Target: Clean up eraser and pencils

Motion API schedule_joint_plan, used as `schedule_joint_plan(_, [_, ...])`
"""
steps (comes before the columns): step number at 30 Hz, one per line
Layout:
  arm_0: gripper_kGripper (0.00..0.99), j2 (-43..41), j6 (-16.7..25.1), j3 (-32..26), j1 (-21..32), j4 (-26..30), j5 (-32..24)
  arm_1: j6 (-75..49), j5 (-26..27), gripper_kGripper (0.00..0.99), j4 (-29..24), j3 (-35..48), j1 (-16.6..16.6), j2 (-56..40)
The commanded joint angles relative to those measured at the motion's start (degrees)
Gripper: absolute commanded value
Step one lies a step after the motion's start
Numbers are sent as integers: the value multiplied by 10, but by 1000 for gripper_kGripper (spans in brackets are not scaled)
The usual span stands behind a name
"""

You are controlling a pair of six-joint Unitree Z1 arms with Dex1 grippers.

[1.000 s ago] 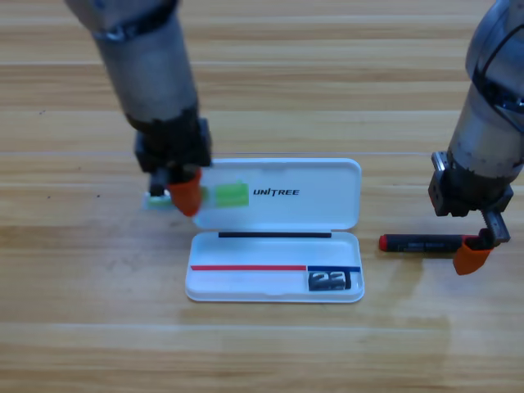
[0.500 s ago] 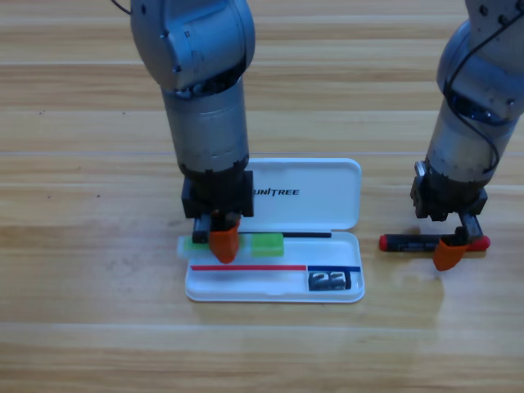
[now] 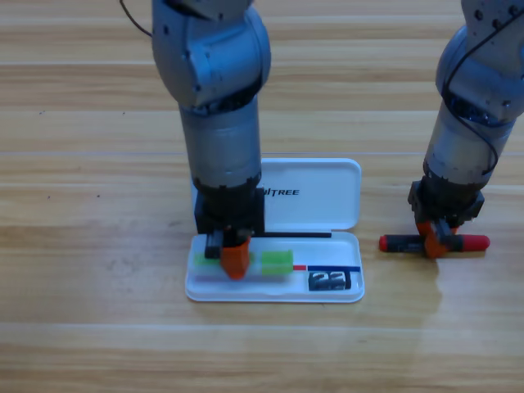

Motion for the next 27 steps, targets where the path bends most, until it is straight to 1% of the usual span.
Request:
schedule_joint_plan(1, [63,41,0,-7,-16,-5,-10,0,10,0,2,6,-17,29])
schedule_joint_plan(3, [63,44,0,-9,-18,-6,-11,11,8,0,7,7,-17,10])
schedule_joint_plan(6, [63,48,0,-11,-19,-6,-11,20,8,0,33,5,-17,-28])
schedule_joint_plan(11, [63,49,0,-12,-19,-6,-11,29,9,0,62,6,-12,-75])
schedule_joint_plan(16, [63,49,0,-12,-19,-6,-11,30,19,0,77,8,-8,-91])
schedule_joint_plan(22, [74,48,0,-10,-19,-6,-10,37,24,0,79,4,3,-94])
schedule_joint_plan(23, [173,48,-1,-9,-19,-6,-11,39,25,0,81,3,5,-96])
schedule_joint_plan(24, [345,47,-3,-7,-19,-5,-10,41,26,0,85,-1,10,-97])
schedule_joint_plan(25, [581,47,-5,-5,-19,-5,-9,44,27,0,87,-4,12,-97])
schedule_joint_plan(26, [752,46,-7,-3,-19,-5,-8,45,28,0,91,-8,17,-98])
schedule_joint_plan(27, [833,44,-9,-1,-19,-5,-7,47,28,0,94,-11,20,-98])
